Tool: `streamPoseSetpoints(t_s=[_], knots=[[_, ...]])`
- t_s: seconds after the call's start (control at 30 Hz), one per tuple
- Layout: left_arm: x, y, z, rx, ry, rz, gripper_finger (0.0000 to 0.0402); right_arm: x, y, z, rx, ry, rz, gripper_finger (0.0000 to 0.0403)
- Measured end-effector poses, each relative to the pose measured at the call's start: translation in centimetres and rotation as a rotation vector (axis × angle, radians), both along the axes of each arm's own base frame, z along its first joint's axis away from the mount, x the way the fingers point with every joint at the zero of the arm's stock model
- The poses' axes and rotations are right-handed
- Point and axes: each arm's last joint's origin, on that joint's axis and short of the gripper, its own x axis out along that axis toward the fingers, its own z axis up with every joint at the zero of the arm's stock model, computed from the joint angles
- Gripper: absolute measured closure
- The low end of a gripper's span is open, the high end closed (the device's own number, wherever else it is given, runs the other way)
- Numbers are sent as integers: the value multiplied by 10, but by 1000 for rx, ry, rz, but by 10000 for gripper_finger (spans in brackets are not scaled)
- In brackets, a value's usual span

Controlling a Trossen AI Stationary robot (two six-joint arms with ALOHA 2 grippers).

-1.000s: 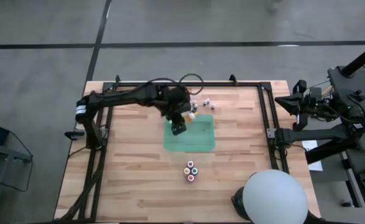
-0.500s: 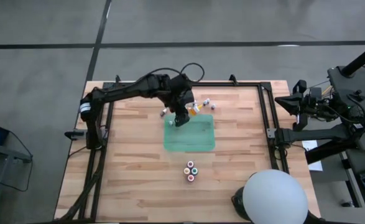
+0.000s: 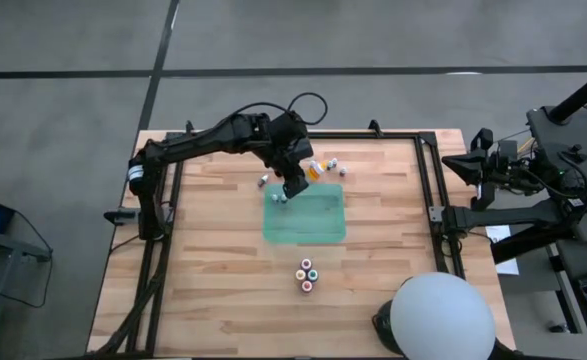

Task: Pick & Place food coloring
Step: Put the big yellow food coloring bottle into the green container

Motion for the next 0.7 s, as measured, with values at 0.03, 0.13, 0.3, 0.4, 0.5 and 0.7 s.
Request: streamPoseSetpoints(t_s=[0.03, 0.13, 0.3, 0.4, 0.5, 0.7], knots=[[0, 0, 0, 5, -1, -6, 275, 0, 0, 1, -3, -6, 0, 394], [0, 0, 0, 18, -3, -22, 275, 0, 0, 2, -23, -15, 0, 394], [0, -1, 0, 10, -11, -53, 275, 0, 0, 2, -21, -16, 0, 394], [0, -1, 0, 7, -15, -67, 275, 0, 0, 3, 10, -32, 0, 394], [0, -1, 0, 6, -18, -80, 275, 0, 0, 6, 64, -77, -1, 394], [0, -1, 0, 8, -18, -83, 275, -2, 0, 18, 159, -234, 14, 394]])
